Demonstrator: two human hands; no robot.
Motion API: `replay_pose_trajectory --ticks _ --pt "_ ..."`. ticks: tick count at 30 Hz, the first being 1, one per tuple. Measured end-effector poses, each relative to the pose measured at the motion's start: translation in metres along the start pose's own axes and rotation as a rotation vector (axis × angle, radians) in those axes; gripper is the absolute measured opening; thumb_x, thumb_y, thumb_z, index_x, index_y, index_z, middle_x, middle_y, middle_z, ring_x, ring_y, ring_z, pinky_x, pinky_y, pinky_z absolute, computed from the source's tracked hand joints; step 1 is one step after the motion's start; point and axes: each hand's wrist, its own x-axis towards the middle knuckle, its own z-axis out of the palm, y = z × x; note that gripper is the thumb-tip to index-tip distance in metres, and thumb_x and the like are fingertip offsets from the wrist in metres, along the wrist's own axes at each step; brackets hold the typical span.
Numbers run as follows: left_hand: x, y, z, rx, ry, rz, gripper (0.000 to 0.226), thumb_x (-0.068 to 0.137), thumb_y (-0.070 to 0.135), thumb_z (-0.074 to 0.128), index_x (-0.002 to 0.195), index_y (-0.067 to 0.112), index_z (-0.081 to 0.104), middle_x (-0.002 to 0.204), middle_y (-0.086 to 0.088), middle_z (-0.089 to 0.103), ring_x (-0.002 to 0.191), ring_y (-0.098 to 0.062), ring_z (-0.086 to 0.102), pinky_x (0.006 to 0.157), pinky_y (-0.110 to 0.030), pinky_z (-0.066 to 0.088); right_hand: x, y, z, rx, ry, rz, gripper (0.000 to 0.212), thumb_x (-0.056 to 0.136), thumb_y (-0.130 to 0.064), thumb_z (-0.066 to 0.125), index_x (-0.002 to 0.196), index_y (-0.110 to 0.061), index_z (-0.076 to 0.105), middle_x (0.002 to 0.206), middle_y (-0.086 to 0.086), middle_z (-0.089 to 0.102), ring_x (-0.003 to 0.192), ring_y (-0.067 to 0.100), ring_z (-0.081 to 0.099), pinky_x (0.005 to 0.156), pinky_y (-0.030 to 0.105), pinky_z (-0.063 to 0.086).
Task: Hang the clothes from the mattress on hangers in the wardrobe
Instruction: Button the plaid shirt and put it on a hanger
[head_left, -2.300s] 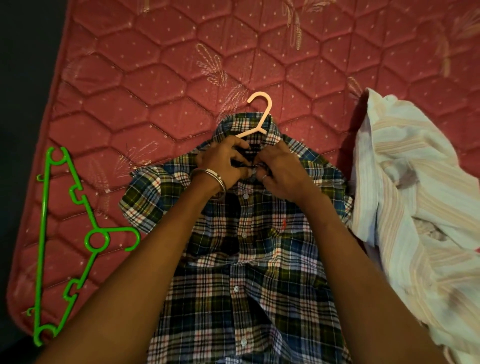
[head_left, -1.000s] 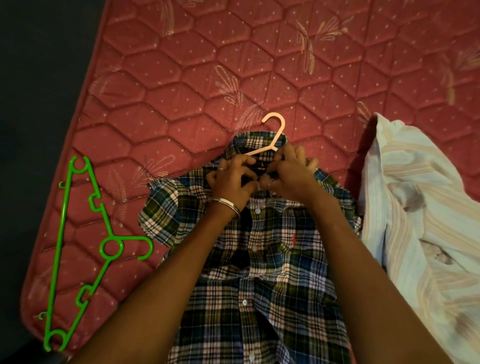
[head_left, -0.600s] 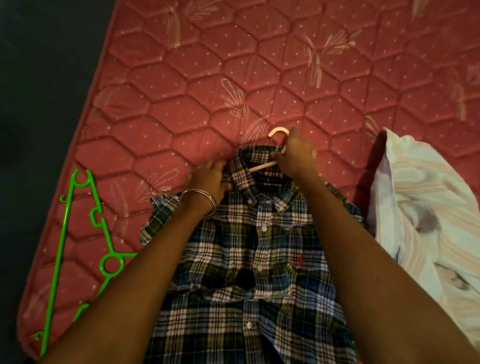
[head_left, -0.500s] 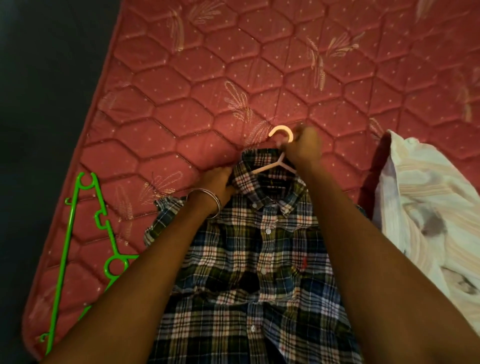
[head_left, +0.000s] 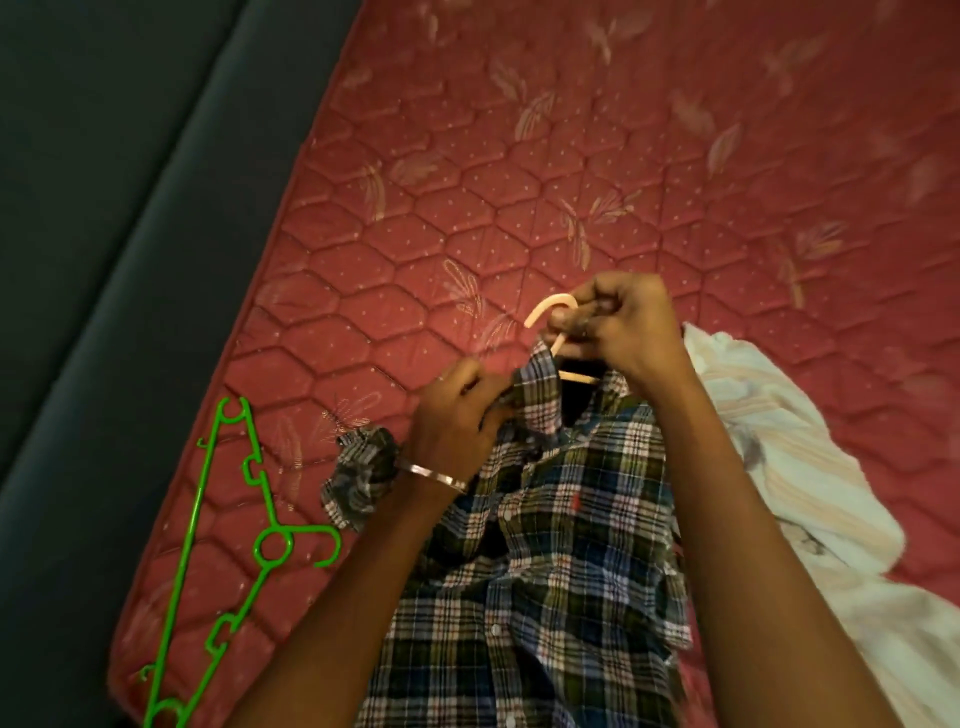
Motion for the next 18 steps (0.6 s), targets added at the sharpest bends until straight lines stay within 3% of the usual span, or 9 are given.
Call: replay_pose_trajectory --ticks 4,7,9,11,13,16,18 --pt "-0.006 0.024 -0.05 0.001 -0.032 -0.06 0.033 0.078 0.015 0.064 0.107 0.022 0.049 0.089 -0.01 0.056 0.071 -0.026 0.057 0.057 -0.031 0.048 -0.042 -0.066 -0.029 -0.089 0.05 -0.101 0.024 0.079 0.01 0.069 0.067 -0.007 0.057 0.053 -0.001 0.063 0.052 0.015 0.065 0.049 0.037 0.058" --pt "0.002 0.034 -0.092 0.023 -0.127 -0.044 0.031 0.079 0.017 0.062 0.107 0.024 0.048 0.086 -0.013 0.059 0.071 -0.032 0.061 0.06 -0.034 0.05 -0.077 -0.113 -0.045 -0.142 0.05 -0.176 0.018 0.079 0.006 0.071 0.07 -0.004 0.059 0.066 0.016 0.064 0.06 0.028 0.067 0.054 0.044 0.059" --pt "0.011 0.04 -0.121 0.034 -0.155 -0.079 0.032 0.078 0.031 0.061 0.108 0.02 0.058 0.087 -0.014 0.065 0.077 -0.032 0.064 0.069 -0.033 0.044 -0.096 -0.14 -0.054 -0.155 0.071 -0.22 0.018 0.079 0.004 0.072 0.07 -0.005 0.059 0.068 0.016 0.065 0.064 0.032 0.068 0.056 0.046 0.059" --pt "0.018 0.057 -0.152 0.012 -0.181 -0.119 0.059 0.071 0.055 0.055 0.111 0.014 0.066 0.096 -0.01 0.069 0.089 -0.027 0.065 0.077 -0.03 0.043 -0.117 -0.169 -0.059 -0.166 0.089 -0.265 0.016 0.079 0.003 0.072 0.072 -0.004 0.059 0.068 0.014 0.065 0.063 0.028 0.068 0.058 0.049 0.059" --pt "0.028 0.084 -0.18 -0.148 -0.223 -0.181 0.072 0.064 0.064 0.057 0.119 0.019 0.064 0.106 0.0 0.067 0.098 -0.015 0.062 0.084 -0.027 0.047 -0.132 -0.195 -0.055 -0.211 0.042 -0.306 0.015 0.079 0.002 0.073 0.072 -0.003 0.06 0.067 0.015 0.065 0.062 0.029 0.07 0.059 0.052 0.059" --pt "0.047 0.136 -0.216 -0.244 -0.159 -0.113 0.06 0.07 0.043 0.075 0.123 0.019 0.061 0.109 0.007 0.063 0.102 -0.01 0.06 0.085 -0.019 0.042 -0.16 -0.242 -0.039 -0.288 -0.009 -0.434 0.017 0.077 -0.003 0.076 0.068 -0.009 0.063 0.067 0.015 0.067 0.062 0.03 0.071 0.058 0.048 0.059" --pt "0.06 0.161 -0.234 -0.189 0.007 -0.066 0.046 0.07 0.021 0.08 0.114 0.01 0.068 0.103 -0.001 0.069 0.097 -0.015 0.062 0.08 -0.018 0.041 -0.174 -0.272 -0.033 -0.312 0.019 -0.528 0.02 0.077 -0.004 0.077 0.066 -0.012 0.063 0.066 0.014 0.068 0.059 0.028 0.071 0.055 0.044 0.059"
